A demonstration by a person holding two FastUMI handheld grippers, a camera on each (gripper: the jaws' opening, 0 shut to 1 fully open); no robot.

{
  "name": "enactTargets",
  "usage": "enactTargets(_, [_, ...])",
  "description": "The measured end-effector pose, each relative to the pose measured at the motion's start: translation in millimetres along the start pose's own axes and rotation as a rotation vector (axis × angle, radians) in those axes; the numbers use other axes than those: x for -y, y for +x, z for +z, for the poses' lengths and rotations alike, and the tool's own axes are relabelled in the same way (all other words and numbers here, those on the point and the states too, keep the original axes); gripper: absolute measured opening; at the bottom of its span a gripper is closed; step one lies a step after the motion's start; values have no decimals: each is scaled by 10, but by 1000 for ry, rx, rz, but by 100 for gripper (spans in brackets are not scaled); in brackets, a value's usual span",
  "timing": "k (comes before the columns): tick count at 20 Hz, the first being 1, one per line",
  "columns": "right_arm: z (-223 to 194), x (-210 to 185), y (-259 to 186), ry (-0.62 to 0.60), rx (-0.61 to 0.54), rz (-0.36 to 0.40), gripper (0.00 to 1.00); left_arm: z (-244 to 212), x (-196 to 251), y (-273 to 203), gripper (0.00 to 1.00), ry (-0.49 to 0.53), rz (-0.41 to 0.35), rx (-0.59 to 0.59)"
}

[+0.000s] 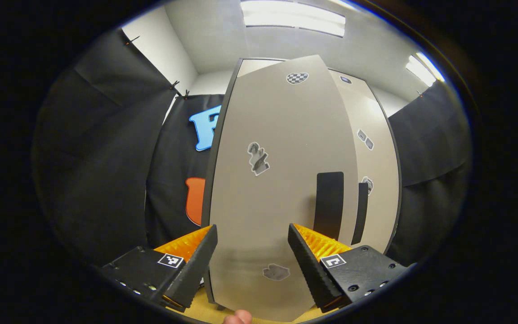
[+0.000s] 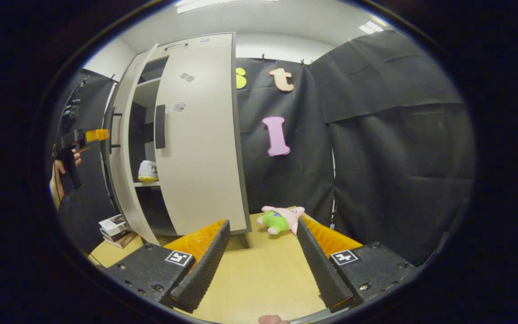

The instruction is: Grab one shoe with the right hand and put it into the shoe cabinet, grab the other shoe with the left hand and put it into the shoe cabinet; then close the right door with the right hand and the left door with the left hand.

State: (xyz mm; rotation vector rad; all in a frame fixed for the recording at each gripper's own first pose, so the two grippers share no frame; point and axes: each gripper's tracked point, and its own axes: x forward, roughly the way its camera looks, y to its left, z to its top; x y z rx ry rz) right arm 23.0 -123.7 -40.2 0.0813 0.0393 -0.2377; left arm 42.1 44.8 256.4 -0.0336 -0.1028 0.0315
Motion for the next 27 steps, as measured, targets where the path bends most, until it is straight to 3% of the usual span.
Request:
enactTargets(4, [-46, -31, -1, -2, -14, 5, 94, 24, -61, -253, 95, 33, 6, -4])
enactTargets(9, [-27, -182, -25, -11, -7, 39, 97, -162, 35, -755, 95, 50, -7, -43])
enactTargets(13, [-19, -310, -36, -14, -6, 73, 97, -469, 313, -1188, 95, 22, -38, -107])
enactTargets(16, [1, -355, -52, -21, 3, 85, 97, -674, 467, -1435, 95, 67, -44, -123])
enactTargets(20, [-119, -426, -80, -40, -16, 102, 97, -946, 870, -1748, 95, 124, -119, -148])
enactTargets(23, [-208, -435, -142, -50, -25, 108, 97, -1107, 1094, -1893, 100, 103, -169, -180])
enactTargets(27, [-281, -437, -155, -48, -30, 110, 94, -1080, 1162, -1980, 96, 57, -170, -191])
